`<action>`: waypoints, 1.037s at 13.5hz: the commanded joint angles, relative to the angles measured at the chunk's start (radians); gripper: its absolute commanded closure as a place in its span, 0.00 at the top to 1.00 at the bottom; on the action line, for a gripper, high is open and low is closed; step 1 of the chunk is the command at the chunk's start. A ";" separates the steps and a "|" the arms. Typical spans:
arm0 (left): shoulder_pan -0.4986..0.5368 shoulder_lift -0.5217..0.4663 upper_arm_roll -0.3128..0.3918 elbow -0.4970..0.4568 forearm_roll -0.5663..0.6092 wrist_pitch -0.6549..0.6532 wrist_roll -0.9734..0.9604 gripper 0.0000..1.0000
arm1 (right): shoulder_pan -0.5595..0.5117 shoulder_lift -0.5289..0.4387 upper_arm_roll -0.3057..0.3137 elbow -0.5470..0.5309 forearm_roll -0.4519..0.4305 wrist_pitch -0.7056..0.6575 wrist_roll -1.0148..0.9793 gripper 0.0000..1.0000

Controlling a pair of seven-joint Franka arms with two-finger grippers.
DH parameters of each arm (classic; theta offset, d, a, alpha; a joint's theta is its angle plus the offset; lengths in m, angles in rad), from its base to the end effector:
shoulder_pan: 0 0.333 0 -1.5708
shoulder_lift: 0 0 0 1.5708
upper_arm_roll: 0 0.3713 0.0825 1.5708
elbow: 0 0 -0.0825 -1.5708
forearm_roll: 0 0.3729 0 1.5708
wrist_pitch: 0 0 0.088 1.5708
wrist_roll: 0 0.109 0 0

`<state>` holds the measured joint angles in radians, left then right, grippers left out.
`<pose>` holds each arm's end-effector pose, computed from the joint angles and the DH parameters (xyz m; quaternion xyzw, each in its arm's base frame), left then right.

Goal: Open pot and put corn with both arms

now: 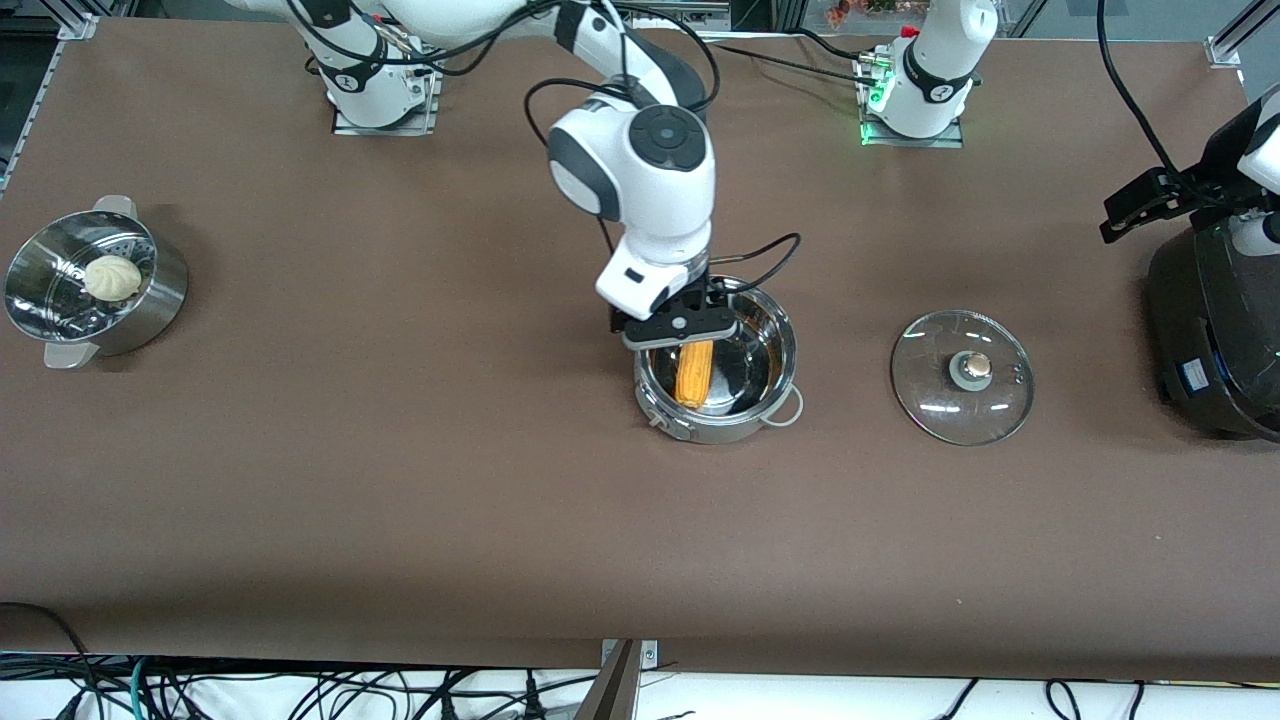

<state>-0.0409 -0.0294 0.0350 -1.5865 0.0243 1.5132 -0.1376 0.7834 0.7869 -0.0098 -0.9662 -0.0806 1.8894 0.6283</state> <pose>0.5264 0.0000 0.6814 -0.9975 -0.0662 0.0211 0.0132 0.5779 0.5603 0.4545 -0.9932 -0.0840 -0.0794 0.0115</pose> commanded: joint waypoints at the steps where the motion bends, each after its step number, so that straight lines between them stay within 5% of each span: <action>1: 0.001 0.017 -0.006 0.039 0.011 -0.025 -0.008 1.00 | -0.079 -0.083 0.007 -0.014 0.048 -0.096 -0.110 1.00; 14: -0.002 0.017 -0.006 0.039 0.011 -0.025 -0.010 1.00 | -0.462 -0.273 -0.044 -0.014 0.048 -0.469 -0.243 1.00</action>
<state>-0.0411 -0.0294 0.0318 -1.5855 0.0243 1.5131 -0.1376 0.3797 0.5444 -0.0546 -0.9650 -0.0486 1.4613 0.4290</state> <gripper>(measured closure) 0.000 0.000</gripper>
